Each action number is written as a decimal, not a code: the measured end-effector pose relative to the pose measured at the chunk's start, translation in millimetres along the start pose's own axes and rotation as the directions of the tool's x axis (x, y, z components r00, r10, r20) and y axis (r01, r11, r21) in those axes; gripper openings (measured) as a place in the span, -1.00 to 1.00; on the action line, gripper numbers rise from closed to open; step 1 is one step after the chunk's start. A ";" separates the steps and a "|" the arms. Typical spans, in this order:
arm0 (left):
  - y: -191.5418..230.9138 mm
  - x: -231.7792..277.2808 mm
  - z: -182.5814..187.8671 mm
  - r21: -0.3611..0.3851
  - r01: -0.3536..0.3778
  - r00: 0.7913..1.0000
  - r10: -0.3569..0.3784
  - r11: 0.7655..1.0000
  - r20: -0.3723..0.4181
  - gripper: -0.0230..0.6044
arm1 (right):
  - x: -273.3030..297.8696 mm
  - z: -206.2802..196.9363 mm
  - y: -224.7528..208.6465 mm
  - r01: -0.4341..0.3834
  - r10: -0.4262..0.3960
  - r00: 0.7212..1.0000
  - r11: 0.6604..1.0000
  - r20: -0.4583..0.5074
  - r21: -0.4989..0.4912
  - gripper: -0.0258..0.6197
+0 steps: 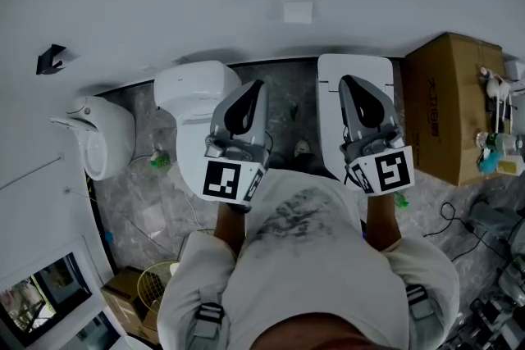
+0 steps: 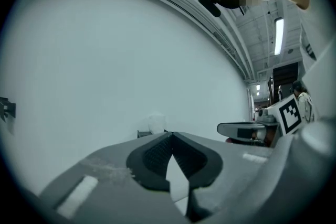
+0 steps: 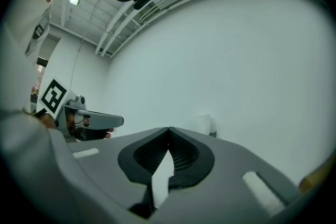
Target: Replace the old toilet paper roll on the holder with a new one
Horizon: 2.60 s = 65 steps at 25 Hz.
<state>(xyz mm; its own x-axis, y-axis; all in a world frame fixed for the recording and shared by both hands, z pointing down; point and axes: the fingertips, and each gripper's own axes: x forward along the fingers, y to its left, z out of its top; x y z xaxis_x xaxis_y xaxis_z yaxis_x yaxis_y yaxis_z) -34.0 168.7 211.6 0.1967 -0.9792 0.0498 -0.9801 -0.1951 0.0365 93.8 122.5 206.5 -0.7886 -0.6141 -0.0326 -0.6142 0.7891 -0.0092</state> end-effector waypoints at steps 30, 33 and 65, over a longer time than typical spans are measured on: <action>82.0 138.8 -40.9 -0.075 0.184 0.979 -0.189 0.980 -0.070 -0.92 | 127.2 -56.2 -69.0 0.155 -0.152 0.980 0.988 -0.131 0.011 -0.92; 91.0 152.4 -49.9 -0.089 0.210 0.972 -0.217 0.974 -0.084 -0.92 | 139.7 -64.0 -76.7 0.185 -0.182 0.972 0.983 -0.148 0.007 -0.92; 101.3 243.3 -129.5 -0.176 0.383 0.889 -0.413 0.907 -0.197 -0.44 | 185.1 -142.0 -150.6 0.362 -0.352 0.894 0.932 -0.277 -0.018 -0.92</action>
<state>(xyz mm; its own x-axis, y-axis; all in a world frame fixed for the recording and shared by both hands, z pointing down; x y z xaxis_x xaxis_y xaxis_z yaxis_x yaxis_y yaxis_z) -82.1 -82.1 356.7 0.5851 -0.7790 0.2255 -0.8091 -0.5418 0.2276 35.9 -111.8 343.8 -0.4973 -0.8304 0.2513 -0.8583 0.5131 -0.0028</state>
